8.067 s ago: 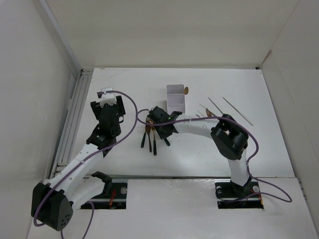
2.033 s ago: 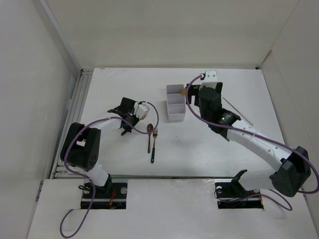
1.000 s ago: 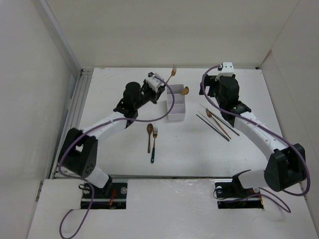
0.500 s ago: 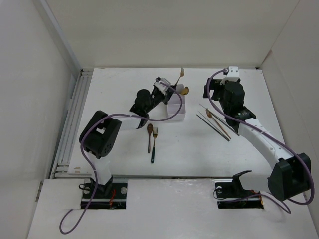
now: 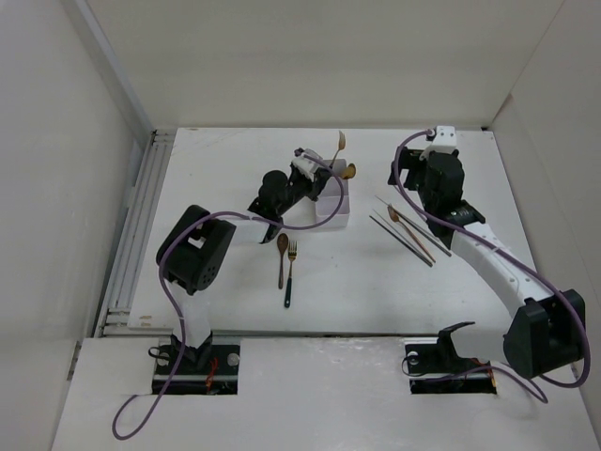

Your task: Sort the eating utensils into containers

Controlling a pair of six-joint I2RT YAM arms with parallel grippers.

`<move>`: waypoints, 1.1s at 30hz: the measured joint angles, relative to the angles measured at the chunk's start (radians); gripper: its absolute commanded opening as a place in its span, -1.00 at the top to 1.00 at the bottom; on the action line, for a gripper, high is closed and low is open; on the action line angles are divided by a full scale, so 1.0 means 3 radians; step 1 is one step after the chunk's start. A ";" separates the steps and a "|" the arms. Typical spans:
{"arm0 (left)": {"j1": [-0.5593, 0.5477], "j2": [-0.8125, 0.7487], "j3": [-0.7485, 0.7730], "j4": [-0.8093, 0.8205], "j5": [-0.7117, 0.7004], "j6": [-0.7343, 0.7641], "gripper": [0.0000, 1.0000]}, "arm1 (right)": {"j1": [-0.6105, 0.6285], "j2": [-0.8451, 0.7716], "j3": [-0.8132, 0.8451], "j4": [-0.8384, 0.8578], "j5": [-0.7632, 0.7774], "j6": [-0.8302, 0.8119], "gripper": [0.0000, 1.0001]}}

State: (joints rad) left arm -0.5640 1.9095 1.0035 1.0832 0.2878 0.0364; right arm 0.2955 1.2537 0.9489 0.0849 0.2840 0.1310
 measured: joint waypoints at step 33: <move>0.0280 -0.1005 -0.0097 -0.0899 -0.0375 0.0125 -0.50 | 0.0661 0.0558 0.1058 -0.0511 0.0169 -0.0518 -0.99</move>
State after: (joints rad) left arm -0.4801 1.6081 0.9745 0.8135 0.1753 0.0738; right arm 0.4938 1.4212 1.2663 -0.0685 0.3347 -0.0242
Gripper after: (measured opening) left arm 0.744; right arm 0.994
